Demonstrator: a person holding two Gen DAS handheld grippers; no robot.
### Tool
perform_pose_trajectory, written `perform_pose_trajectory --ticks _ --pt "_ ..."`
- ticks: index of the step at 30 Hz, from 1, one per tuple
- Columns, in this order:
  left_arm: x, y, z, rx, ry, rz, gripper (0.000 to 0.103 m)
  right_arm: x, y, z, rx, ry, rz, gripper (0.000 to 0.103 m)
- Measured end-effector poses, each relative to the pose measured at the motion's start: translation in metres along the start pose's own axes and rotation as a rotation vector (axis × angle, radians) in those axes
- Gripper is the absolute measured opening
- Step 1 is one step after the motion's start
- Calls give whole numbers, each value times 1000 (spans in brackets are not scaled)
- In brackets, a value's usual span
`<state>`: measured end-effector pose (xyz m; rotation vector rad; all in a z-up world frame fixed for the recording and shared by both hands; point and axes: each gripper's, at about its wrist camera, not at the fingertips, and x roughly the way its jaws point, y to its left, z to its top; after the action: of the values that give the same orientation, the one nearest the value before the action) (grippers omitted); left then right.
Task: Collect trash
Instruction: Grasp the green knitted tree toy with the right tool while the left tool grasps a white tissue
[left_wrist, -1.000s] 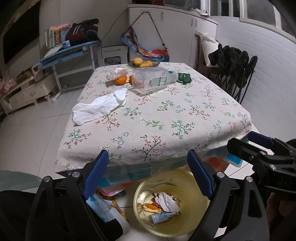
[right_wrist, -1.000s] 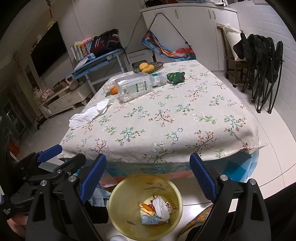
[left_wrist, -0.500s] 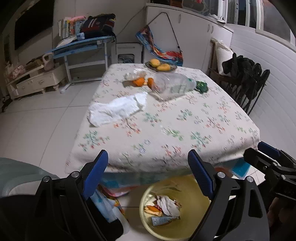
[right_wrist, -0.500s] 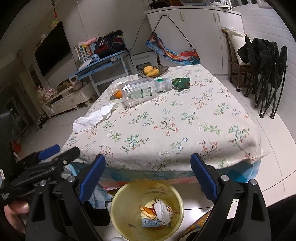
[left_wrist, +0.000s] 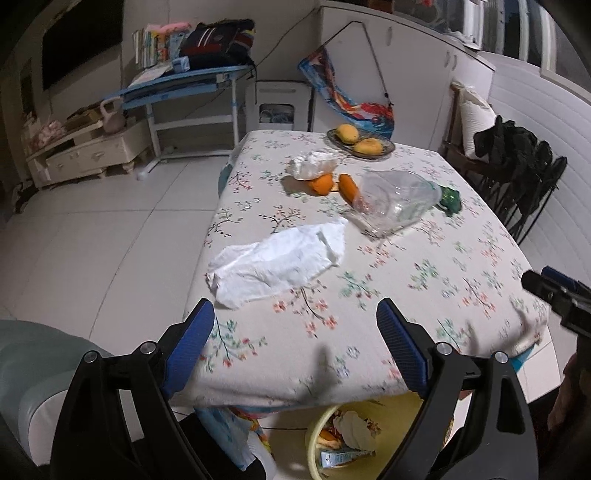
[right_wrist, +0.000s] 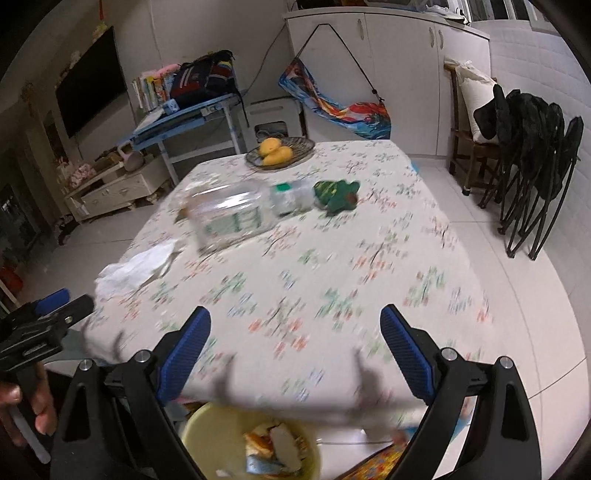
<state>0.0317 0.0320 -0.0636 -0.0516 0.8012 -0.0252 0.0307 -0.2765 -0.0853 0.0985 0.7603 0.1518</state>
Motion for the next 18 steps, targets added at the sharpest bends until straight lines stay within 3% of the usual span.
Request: perform_pose_trajectory --ticks 6,12,18 --pt "22 6 14 -5 37 10 86 31 -12 33 -28 34 -36 89" --pt "42 4 28 50 73 15 86 68 -8 60 -170 66 -87 89" --pt "61 2 42 99 106 4 86 97 -15 74 -271 71 -71 89"
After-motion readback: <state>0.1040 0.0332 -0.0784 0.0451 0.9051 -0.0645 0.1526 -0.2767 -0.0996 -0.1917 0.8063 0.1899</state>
